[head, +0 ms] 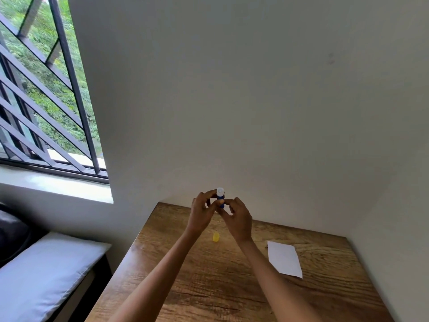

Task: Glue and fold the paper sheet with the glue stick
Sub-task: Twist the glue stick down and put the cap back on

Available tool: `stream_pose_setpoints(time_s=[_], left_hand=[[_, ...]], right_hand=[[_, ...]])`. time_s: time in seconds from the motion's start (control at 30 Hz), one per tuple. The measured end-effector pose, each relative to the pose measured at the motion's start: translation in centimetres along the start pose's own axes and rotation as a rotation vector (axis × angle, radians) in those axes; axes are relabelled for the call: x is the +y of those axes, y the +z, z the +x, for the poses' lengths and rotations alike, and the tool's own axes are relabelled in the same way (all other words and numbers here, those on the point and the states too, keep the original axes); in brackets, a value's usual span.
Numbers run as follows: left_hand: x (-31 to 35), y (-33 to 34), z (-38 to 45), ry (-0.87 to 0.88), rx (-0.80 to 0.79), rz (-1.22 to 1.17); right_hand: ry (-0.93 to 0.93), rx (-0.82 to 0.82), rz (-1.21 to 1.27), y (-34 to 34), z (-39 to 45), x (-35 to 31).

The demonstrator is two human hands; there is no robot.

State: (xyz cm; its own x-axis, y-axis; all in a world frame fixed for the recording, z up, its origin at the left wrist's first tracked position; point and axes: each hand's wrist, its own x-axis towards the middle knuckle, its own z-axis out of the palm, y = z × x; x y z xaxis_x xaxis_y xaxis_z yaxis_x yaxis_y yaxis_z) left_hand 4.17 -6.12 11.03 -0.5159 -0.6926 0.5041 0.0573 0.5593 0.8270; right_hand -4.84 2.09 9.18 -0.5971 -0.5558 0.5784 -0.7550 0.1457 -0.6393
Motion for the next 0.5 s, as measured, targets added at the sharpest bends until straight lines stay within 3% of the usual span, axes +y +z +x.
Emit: stream_pose_setpoints(time_s=[0.13, 0.23, 0.37, 0.5], left_hand=[[0.6, 0.3, -0.4, -0.015, 0.011, 0.000], [0.6, -0.2, -0.3, -0.035, 0.013, 0.006], [-0.2, -0.9, 0.2, -0.072, 0.007, -0.027], [-0.4, -1.3, 0.5, -0.083, 0.010, -0.075]], right_hand=[[0.030, 0.077, 0.055, 0.7, -0.3, -0.8], [0.049, -0.048, 0.119, 0.5, 0.0, -0.3], [-0.070, -0.294, 0.067, -0.2, 0.5, 0.3], [-0.040, -0.235, 0.093, -0.1, 0.9, -0.2]])
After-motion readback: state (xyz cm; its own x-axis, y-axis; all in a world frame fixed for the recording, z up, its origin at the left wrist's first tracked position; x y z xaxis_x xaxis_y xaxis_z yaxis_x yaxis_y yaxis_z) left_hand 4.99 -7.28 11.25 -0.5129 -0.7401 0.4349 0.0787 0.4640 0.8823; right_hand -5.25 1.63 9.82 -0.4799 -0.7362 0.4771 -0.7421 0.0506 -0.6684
